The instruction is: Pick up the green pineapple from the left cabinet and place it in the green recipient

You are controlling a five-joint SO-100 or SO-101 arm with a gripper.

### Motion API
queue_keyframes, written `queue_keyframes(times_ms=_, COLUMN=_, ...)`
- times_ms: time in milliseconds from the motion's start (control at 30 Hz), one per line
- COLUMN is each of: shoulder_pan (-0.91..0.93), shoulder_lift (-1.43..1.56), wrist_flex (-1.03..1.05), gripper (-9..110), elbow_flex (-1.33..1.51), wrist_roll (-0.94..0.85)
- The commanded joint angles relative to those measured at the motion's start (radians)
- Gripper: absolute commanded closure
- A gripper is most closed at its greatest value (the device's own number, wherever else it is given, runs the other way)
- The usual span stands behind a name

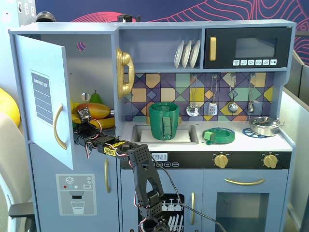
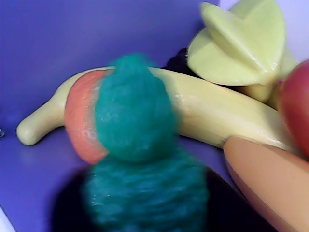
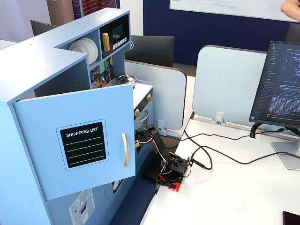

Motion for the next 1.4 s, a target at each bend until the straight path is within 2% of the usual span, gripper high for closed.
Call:
queue_keyframes(times_ms=0, shoulder_pan=-0.012, shoulder_lift=0.017, wrist_flex=-0.011, gripper=102, elbow_flex=-0.058, wrist_roll=-0.017)
queue_keyframes(times_ms=233, shoulder_pan=-0.009, shoulder_lift=0.158, wrist_flex=-0.061, gripper=102, elbow_flex=0.049, wrist_roll=-0.063)
queue_keyframes(times_ms=567, shoulder_pan=-0.006, shoulder_lift=0.747, wrist_flex=-0.046, gripper=102, elbow_flex=0.517, wrist_roll=-0.104)
queue_keyframes(times_ms=867, shoulder_pan=0.057, shoulder_lift=1.181, wrist_flex=0.012, gripper=102, elbow_flex=0.81, wrist_roll=-0.107)
queue_keyframes(times_ms=1100, shoulder_pan=0.199, shoulder_lift=1.384, wrist_flex=0.17, gripper=102, elbow_flex=0.856, wrist_roll=-0.087)
queue_keyframes(times_ms=1367, shoulder_pan=0.428, shoulder_lift=1.394, wrist_flex=0.204, gripper=102, elbow_flex=0.793, wrist_roll=-0.014)
